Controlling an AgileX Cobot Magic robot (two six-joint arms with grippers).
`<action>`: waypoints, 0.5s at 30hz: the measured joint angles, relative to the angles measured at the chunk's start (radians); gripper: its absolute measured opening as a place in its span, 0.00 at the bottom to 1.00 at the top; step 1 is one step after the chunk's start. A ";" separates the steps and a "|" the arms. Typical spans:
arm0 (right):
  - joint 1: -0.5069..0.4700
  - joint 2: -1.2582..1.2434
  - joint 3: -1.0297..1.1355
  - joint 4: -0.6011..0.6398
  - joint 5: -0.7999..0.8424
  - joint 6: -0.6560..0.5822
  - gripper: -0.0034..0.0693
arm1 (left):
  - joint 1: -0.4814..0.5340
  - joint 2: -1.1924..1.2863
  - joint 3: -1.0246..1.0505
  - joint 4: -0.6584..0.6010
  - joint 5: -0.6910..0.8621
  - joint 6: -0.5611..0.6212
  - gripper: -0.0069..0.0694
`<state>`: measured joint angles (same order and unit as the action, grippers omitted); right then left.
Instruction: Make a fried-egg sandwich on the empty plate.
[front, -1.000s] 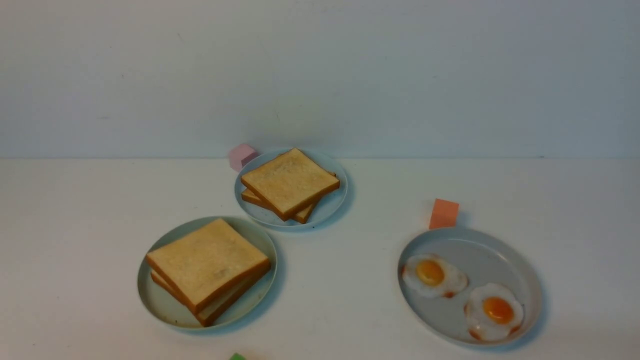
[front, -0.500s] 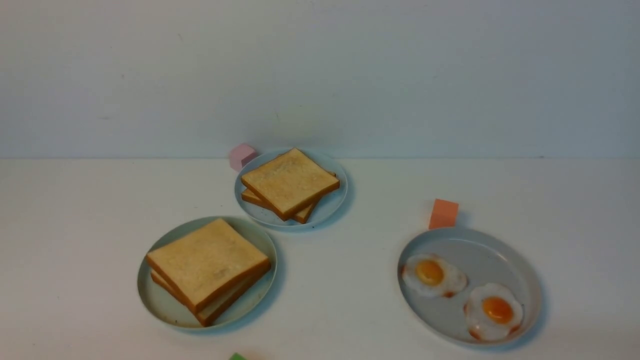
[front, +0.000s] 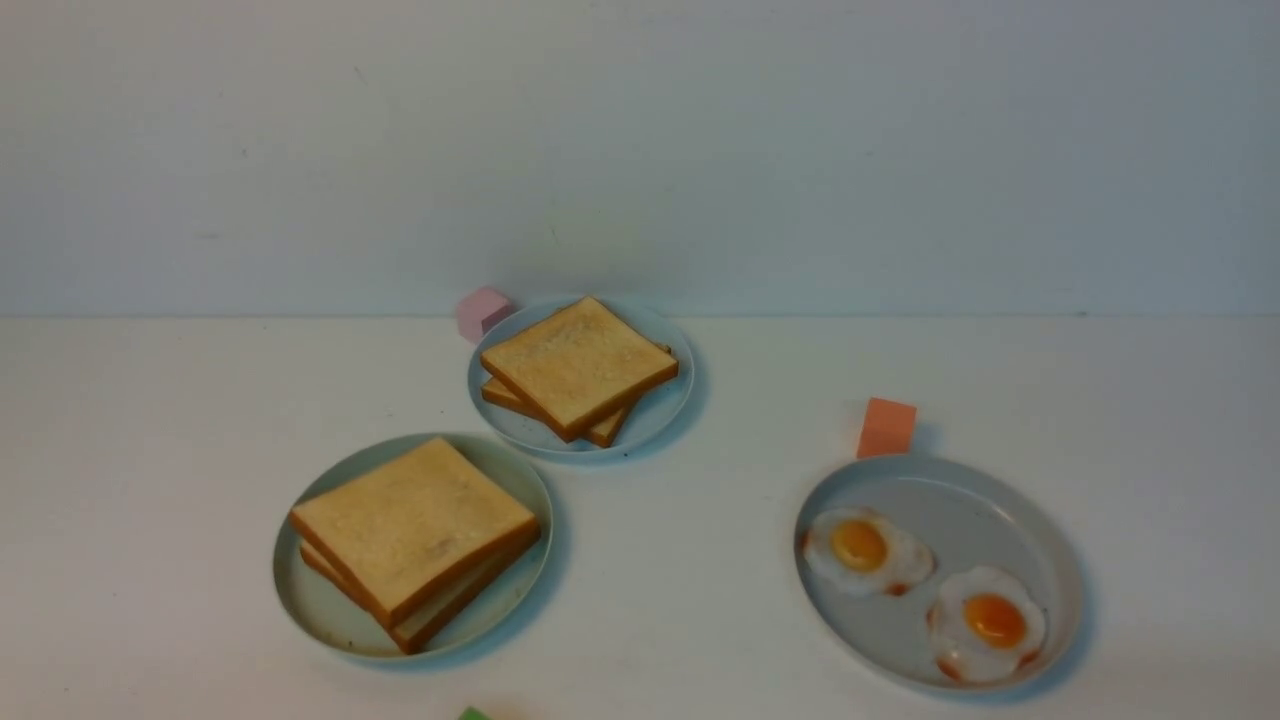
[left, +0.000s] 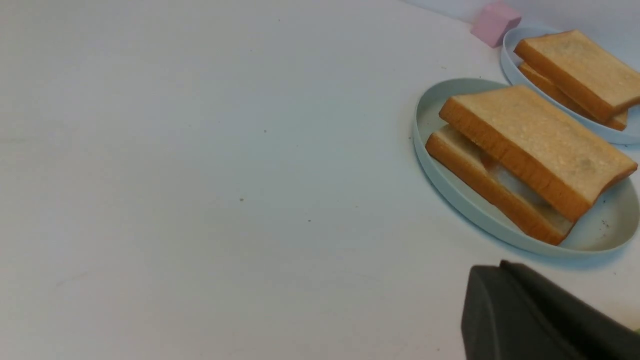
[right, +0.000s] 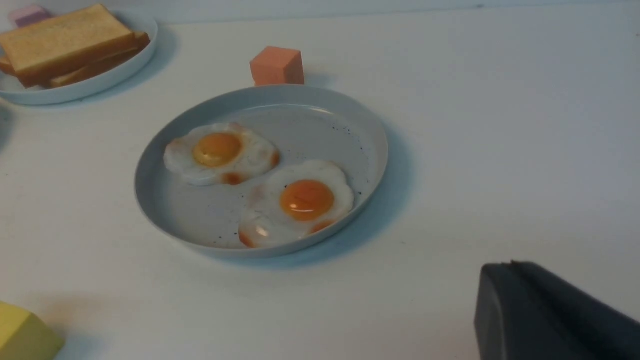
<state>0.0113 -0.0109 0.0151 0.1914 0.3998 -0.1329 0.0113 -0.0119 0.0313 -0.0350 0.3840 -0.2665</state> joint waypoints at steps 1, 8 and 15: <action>0.000 0.000 0.000 0.000 0.000 0.000 0.08 | 0.000 0.000 0.000 0.001 0.000 0.000 0.07; 0.000 0.000 0.000 0.000 0.000 0.000 0.09 | 0.000 0.000 0.000 0.001 -0.001 -0.002 0.07; 0.000 0.000 0.000 0.000 0.000 0.000 0.10 | 0.000 0.000 0.000 0.003 -0.003 -0.002 0.07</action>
<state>0.0113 -0.0109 0.0151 0.1914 0.3998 -0.1329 0.0113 -0.0119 0.0313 -0.0317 0.3814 -0.2687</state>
